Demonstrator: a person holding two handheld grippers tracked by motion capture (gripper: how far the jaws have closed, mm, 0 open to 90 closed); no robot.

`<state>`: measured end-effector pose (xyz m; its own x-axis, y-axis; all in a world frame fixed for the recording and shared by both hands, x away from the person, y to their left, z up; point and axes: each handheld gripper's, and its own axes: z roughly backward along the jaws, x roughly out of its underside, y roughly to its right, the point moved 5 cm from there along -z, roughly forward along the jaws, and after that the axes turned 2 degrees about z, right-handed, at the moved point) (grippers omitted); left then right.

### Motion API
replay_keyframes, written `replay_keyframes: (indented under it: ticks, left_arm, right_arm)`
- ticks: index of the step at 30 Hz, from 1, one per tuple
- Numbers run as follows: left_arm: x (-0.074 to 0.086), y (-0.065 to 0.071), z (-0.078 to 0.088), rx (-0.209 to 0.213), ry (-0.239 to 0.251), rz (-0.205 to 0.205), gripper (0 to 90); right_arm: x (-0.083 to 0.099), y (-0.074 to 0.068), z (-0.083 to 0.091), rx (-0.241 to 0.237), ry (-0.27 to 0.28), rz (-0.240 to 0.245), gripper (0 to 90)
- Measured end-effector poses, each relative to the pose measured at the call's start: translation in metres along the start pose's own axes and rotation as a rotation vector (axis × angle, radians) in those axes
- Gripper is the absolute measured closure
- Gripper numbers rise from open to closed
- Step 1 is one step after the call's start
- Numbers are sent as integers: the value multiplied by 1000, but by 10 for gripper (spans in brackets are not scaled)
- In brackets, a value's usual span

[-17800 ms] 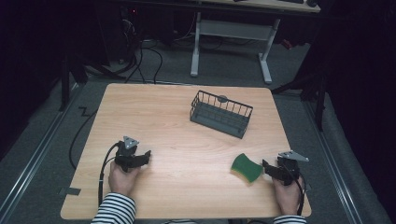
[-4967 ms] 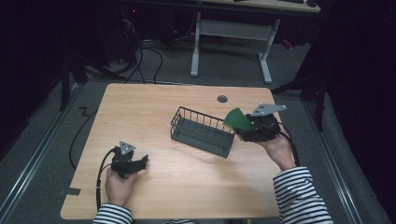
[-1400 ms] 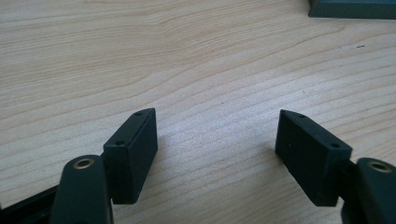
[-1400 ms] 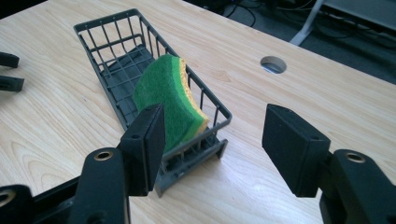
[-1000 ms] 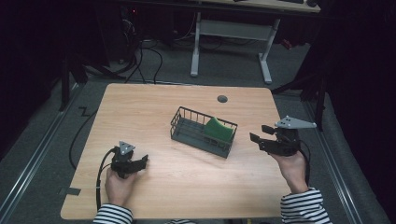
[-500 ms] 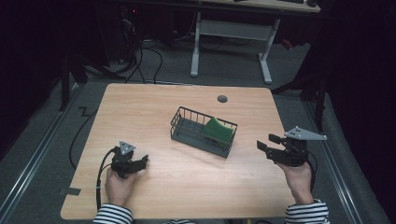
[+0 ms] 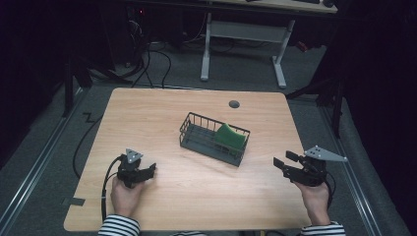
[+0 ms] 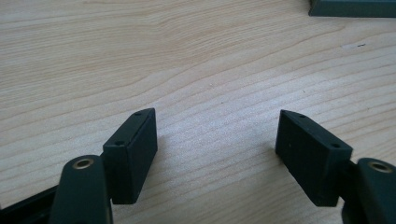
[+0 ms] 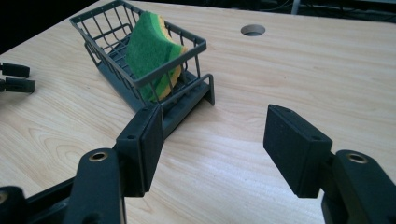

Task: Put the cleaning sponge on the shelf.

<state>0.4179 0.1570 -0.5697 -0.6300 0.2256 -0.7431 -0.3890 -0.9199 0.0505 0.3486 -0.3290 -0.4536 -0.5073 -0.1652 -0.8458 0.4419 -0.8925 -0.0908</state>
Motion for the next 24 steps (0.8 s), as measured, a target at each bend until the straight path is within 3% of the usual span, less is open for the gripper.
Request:
replay_keyframes:
  ticks: [24]
  left_arm:
    - [0,0,0,-3,-2,-4,300]
  right_arm:
    - [53,8,-30,7,-49,-105,375]
